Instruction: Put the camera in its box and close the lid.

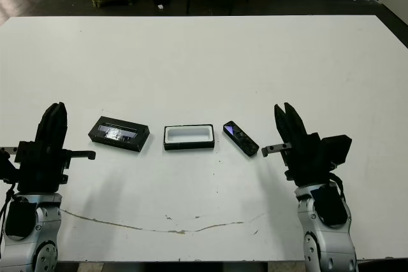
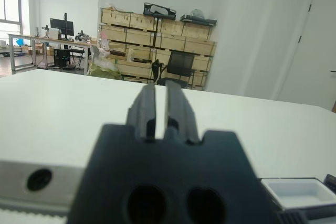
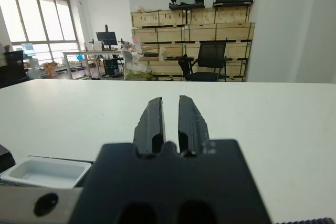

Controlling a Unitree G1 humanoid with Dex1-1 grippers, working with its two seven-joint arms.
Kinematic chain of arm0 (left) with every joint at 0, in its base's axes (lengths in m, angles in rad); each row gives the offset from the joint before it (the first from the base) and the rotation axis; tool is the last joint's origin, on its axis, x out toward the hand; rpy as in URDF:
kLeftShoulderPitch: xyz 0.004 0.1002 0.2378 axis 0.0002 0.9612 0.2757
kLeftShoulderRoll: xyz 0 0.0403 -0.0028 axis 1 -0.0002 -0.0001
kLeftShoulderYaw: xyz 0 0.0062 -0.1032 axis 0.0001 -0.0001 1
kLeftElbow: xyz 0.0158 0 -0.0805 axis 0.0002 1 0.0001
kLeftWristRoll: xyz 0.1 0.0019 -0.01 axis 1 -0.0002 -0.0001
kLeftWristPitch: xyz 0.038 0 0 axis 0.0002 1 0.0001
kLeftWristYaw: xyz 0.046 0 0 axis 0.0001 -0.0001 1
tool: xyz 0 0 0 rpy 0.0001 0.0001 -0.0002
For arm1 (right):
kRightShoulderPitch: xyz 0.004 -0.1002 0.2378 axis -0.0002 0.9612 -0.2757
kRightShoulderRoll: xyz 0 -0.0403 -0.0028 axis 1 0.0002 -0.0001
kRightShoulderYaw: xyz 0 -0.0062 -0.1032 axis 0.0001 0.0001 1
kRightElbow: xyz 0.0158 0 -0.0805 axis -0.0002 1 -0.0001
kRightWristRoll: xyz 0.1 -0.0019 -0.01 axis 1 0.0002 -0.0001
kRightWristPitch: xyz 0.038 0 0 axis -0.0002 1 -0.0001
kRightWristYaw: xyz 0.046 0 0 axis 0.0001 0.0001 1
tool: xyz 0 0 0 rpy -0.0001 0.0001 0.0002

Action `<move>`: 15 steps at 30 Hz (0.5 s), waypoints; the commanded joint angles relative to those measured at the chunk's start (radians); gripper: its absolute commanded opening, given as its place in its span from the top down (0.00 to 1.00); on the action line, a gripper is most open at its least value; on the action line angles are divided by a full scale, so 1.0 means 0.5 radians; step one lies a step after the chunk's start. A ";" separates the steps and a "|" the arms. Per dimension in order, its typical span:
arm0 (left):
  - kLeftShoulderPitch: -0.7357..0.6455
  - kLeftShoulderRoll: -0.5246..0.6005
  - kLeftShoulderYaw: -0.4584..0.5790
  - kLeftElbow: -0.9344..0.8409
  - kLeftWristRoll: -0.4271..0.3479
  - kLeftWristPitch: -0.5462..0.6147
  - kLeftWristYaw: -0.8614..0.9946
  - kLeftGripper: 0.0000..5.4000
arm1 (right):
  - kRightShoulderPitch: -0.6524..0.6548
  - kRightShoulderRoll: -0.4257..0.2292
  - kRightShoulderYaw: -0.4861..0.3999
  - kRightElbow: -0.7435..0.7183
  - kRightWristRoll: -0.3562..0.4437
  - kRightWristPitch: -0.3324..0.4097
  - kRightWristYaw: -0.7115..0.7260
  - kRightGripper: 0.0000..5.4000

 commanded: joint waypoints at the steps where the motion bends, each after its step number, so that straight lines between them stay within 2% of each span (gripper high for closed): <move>1: 0.007 -0.003 -0.009 0.035 0.001 0.030 0.011 1.00 | 0.006 -0.016 0.004 0.023 -0.018 0.023 0.002 1.00; 9: 0.002 -0.019 -0.055 0.033 0.035 0.044 0.029 1.00 | 0.041 -0.025 0.014 0.005 -0.041 0.039 -0.003 1.00; 15: 0.008 -0.013 -0.061 0.049 0.027 0.019 0.000 1.00 | 0.060 -0.058 0.001 -0.056 -0.024 0.108 0.006 1.00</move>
